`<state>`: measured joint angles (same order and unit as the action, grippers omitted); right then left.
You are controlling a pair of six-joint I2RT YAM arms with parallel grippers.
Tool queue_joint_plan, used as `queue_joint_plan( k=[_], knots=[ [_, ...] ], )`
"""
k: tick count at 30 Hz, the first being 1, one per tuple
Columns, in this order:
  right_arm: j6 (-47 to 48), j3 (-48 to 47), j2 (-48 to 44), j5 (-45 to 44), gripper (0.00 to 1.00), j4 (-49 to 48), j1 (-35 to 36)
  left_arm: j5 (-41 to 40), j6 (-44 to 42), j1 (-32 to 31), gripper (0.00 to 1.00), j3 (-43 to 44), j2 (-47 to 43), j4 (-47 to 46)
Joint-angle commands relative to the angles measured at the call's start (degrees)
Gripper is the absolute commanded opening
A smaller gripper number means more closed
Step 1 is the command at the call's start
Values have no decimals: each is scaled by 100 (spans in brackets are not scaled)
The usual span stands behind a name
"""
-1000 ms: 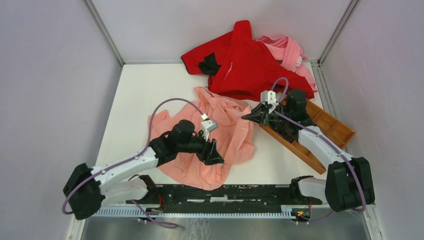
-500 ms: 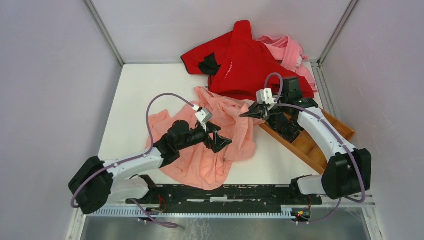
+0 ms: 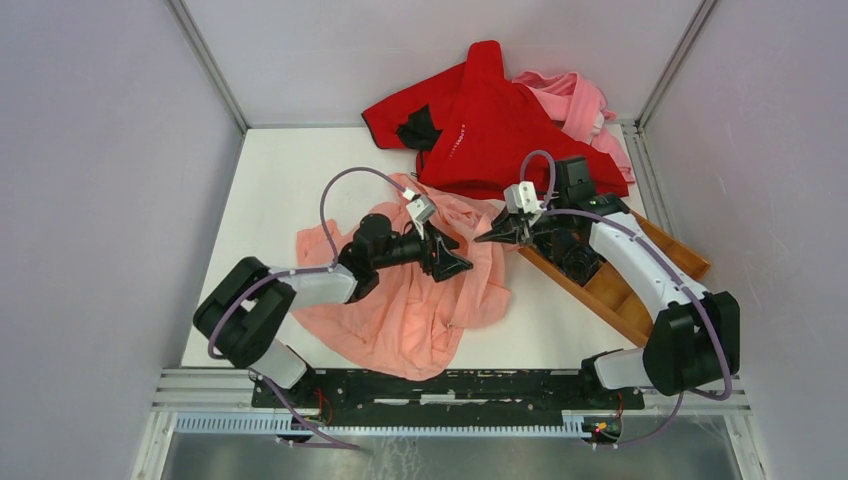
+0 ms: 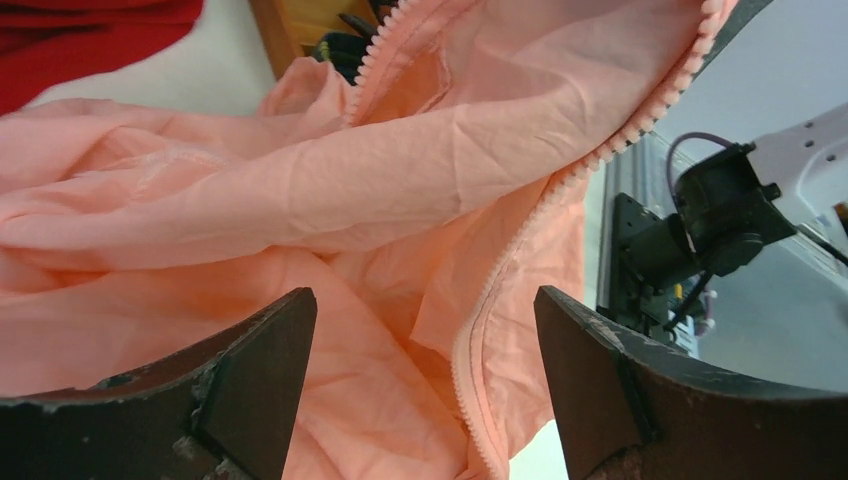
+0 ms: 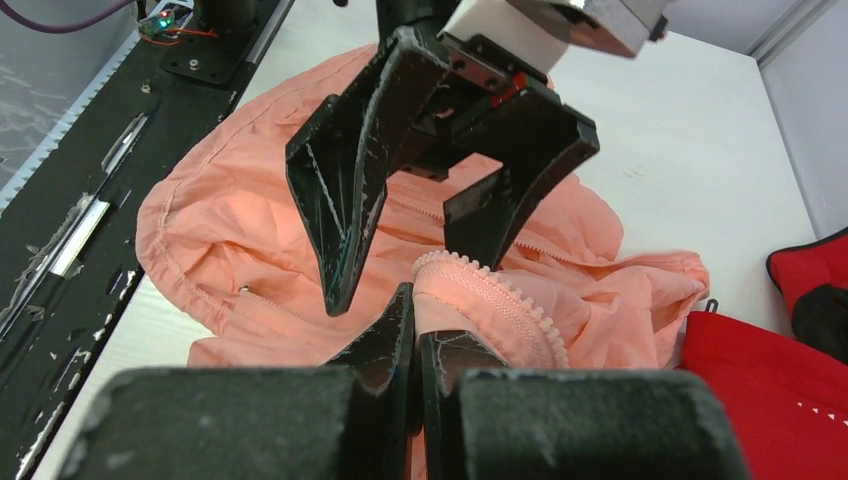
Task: Zip up the jacket
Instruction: Adjust the zipper on the jacket.
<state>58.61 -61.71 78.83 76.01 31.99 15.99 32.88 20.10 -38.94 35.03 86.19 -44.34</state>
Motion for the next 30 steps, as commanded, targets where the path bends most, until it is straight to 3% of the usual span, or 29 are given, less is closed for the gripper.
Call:
queue_joint_plan(
  k=[1, 9, 12, 13, 17, 19, 22, 26, 30],
  knots=[
    [36, -273, 38, 0, 5, -15, 61, 917, 481, -2, 85, 254, 485, -989],
    [-34, -268, 105, -75, 4, -74, 89, 1291, 914, -85, 64, 336, 964, -1604],
    [-60, -274, 148, -95, 5, -83, 92, 1323, 930, -174, 61, 415, 1053, -1592],
    [-62, -276, 146, -111, 5, -82, 96, 1358, 953, -182, 56, 443, 1090, -1587],
    [-149, -286, 142, -266, 5, -125, 97, 1464, 1051, -182, 18, 549, 1218, -1587],
    [-278, -281, 127, -379, 5, -203, 94, 1466, 1082, -185, 10, 581, 1206, -1563],
    [-835, -310, 77, -892, 14, -503, 97, 1321, 1108, -176, 4, 673, 995, -1303],
    [-1246, -574, -108, -1882, 38, -367, -19, 601, 1010, -163, 2, 1110, 526, 223],
    [-1525, -386, -650, -2035, 64, -525, -555, -82, 1009, -160, 2, 1500, 201, 1538]
  ],
)
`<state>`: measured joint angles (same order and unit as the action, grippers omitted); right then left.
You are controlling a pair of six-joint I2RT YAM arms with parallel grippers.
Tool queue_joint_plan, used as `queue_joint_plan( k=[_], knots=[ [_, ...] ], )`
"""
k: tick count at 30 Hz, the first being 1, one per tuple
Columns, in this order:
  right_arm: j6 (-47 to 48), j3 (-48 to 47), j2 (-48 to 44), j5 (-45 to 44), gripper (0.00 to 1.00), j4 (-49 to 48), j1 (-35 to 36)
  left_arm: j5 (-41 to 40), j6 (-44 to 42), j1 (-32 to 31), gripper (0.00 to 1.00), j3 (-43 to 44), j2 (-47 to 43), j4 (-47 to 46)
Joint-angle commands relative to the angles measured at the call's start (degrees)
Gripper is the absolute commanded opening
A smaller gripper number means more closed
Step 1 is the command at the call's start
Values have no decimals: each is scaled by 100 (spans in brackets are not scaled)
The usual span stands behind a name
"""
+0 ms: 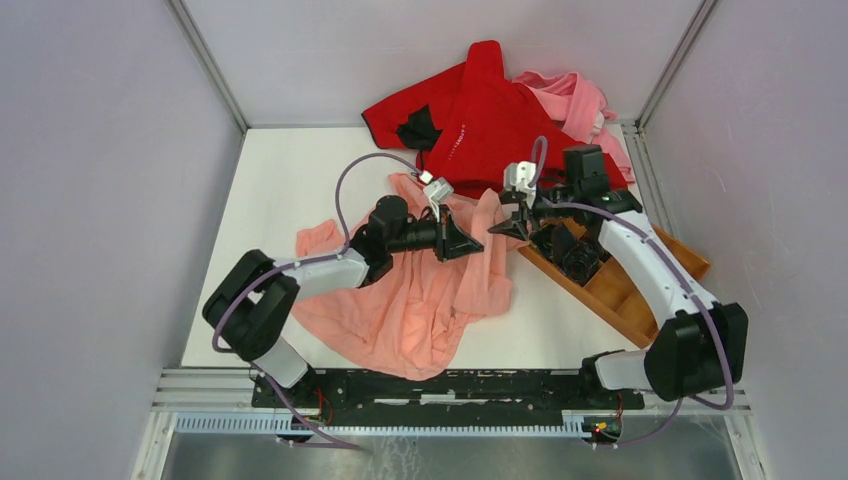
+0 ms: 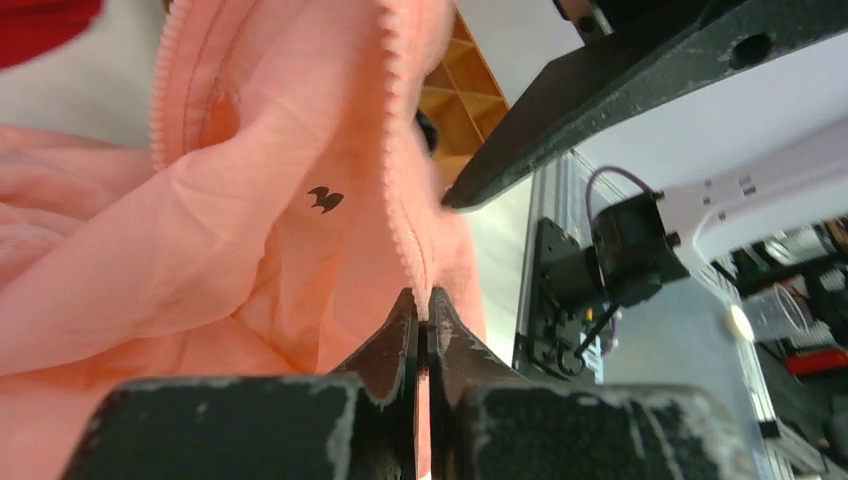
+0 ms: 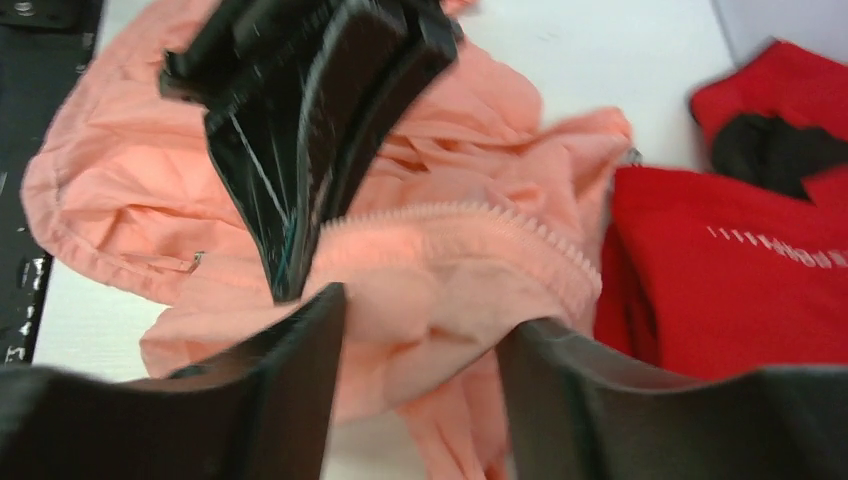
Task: Zip up the jacket
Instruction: Adjust the zipper on the jacket.
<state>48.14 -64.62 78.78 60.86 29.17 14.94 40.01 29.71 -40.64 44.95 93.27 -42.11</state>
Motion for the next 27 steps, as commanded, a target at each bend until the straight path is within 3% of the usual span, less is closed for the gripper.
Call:
queue_joint_plan(
  k=[1, 5, 10, 14, 17, 21, 27],
  knots=[
    [-527, -8, -836, -523, 68, -310, -554, -922, 81, 11, 2, 579, -539, 1548],
    [-392, 479, -1407, -319, 81, -411, -702, -1238, 406, 15, 2, 925, -532, 2348],
    [-179, 1272, -1895, 675, 98, -568, -701, -1442, 804, -1, 2, 1421, -466, 3019],
    [-695, 2228, -2097, 1578, 98, -1379, -421, -1826, 1007, -67, 2, 1851, -426, 3485],
    [-819, 2833, -2166, 1282, 98, -1736, 241, -2146, 1170, -213, 2, 2082, -383, 3720],
    [-2448, 3763, -2323, 575, 97, -3832, 661, -2442, 1368, -402, 2, 2114, -377, 3734],
    [-4008, 4457, -2395, -280, 77, -5700, 1003, -2873, 1379, -547, 2, 2149, -549, 3716]
  ],
)
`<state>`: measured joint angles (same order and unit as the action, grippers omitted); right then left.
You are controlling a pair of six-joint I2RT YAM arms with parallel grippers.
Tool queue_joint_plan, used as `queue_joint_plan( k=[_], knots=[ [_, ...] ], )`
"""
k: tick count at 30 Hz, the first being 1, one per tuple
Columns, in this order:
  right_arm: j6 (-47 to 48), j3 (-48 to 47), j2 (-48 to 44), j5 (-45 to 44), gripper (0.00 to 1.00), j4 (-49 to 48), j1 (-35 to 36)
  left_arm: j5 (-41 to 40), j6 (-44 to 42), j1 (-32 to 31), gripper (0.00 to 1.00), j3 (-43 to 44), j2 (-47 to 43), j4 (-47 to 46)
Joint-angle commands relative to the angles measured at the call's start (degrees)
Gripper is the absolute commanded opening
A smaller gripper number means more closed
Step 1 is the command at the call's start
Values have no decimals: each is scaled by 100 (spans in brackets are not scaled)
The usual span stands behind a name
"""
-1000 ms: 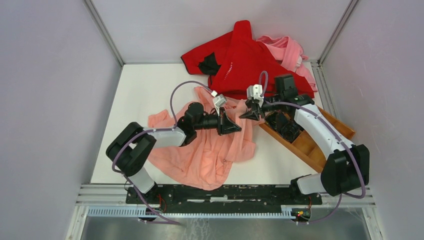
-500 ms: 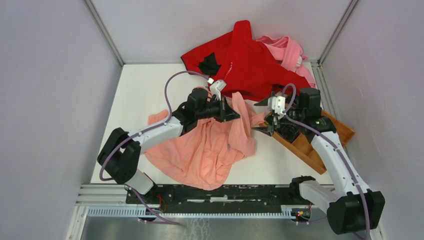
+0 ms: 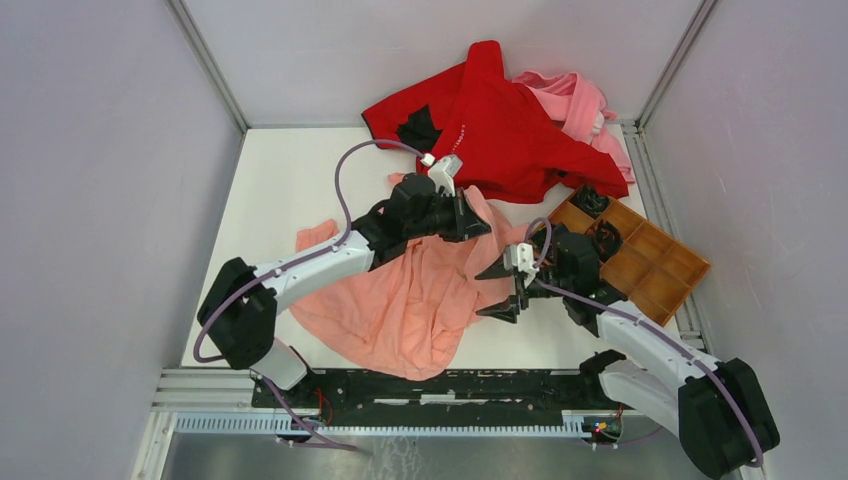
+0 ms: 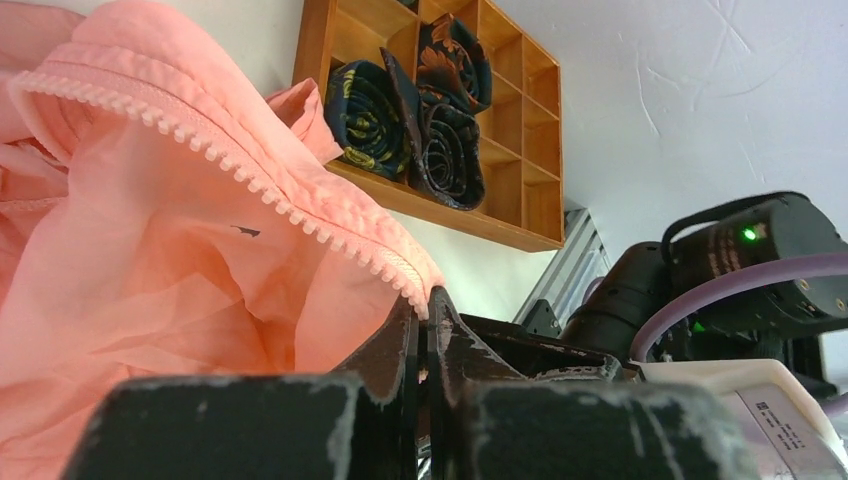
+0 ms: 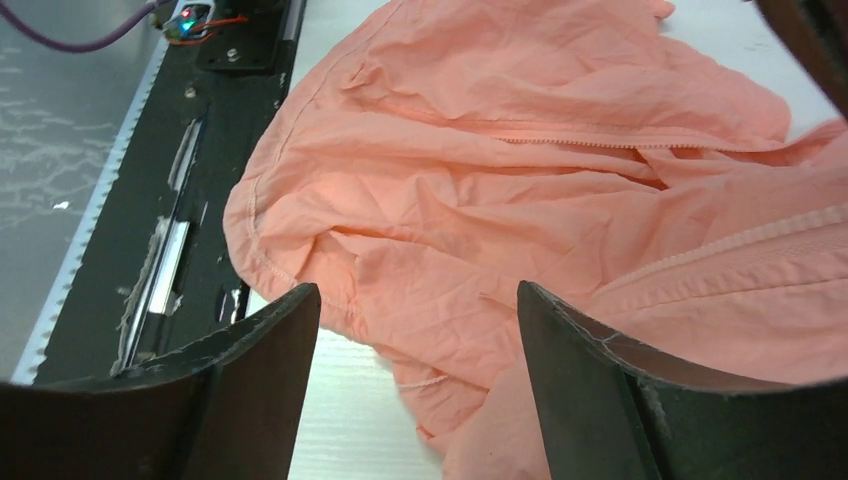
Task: Zip up the jacket
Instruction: Adjust the zipper on the jacket.
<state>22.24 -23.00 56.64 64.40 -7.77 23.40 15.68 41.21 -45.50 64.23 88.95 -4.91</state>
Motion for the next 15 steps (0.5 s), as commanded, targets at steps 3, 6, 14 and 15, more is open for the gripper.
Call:
queue_joint_plan(
  k=[3, 6, 14, 15],
  knots=[
    [-2191, 719, -180, -1096, 68, -2956, 245, -503, 227, -84, 2, 200, -253, -81],
    [-2652, 885, -107, -1599, 64, -3299, 369, -511, 229, -94, 2, 179, -366, -171],
    [-3370, 1262, 361, -2634, 60, -4159, 548, -619, 460, -91, 2, 307, -467, -358],
    [-3451, 1301, 468, -2635, 60, -4294, 566, -612, 530, -95, 2, 336, -473, -380]
  ],
)
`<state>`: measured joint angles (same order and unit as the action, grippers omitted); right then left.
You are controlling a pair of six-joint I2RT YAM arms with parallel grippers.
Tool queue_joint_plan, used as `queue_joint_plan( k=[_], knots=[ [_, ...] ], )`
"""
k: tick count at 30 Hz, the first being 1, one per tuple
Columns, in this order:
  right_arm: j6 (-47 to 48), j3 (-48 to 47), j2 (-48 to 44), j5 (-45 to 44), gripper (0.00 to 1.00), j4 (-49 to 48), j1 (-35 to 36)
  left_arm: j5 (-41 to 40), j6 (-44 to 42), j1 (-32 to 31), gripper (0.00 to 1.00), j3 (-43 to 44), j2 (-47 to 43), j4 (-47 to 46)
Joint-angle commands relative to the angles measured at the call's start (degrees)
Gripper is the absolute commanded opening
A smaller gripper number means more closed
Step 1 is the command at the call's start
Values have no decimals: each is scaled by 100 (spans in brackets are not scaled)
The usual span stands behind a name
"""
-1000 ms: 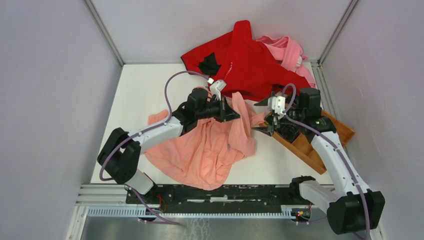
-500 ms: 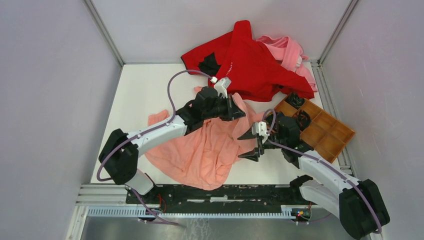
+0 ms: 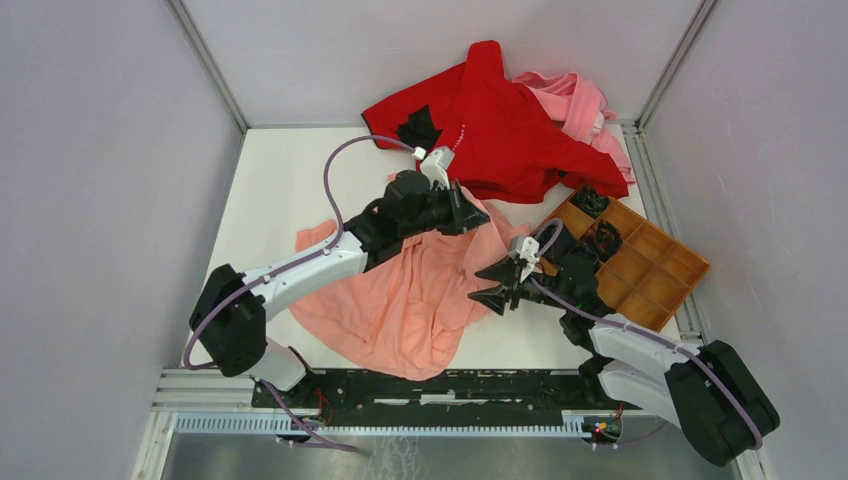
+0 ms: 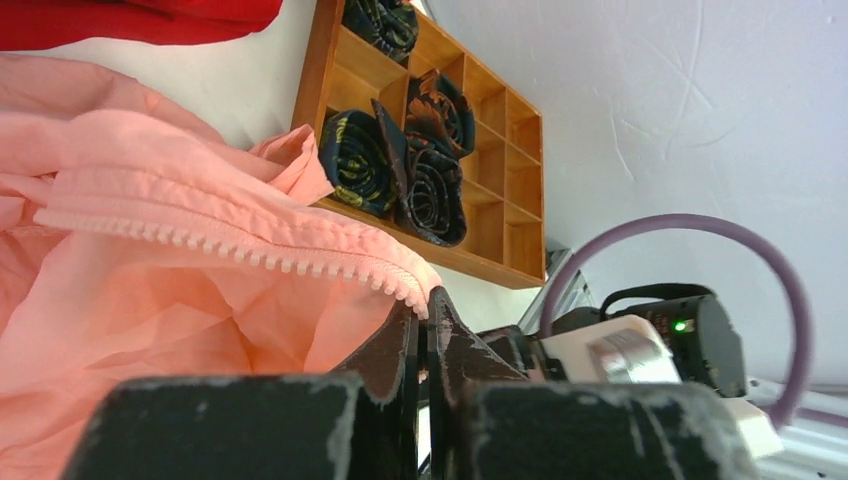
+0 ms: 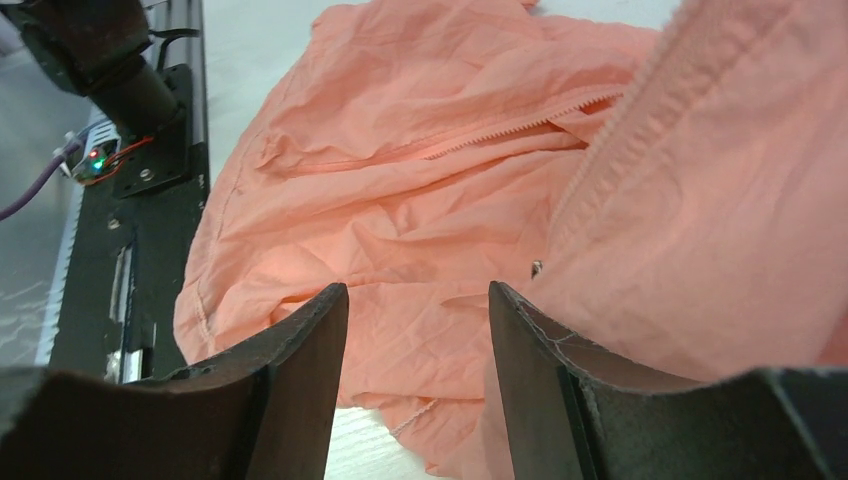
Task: Zip up the jacket
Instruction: Adjust the zipper on the jacket.
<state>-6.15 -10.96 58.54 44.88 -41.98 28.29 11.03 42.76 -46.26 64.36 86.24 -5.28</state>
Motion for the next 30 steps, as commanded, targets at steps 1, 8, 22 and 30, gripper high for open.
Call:
queue_joint_plan(
  k=[1, 8, 22, 30],
  knots=[
    [-711, 151, 373, -683, 60, -1088, 92, -148, 433, -15, 2, 343, -208, -383],
    [-859, 398, 629, -1087, 61, -2050, 103, -180, 701, -15, 2, 303, -447, -589],
    [-1522, 695, 1932, -753, 76, -4752, 355, -282, 1160, -23, 2, 105, -876, -907],
    [-1291, 447, 2243, -1465, 76, -4890, 544, -341, 1296, -26, 2, 89, -916, -1011]
  ],
)
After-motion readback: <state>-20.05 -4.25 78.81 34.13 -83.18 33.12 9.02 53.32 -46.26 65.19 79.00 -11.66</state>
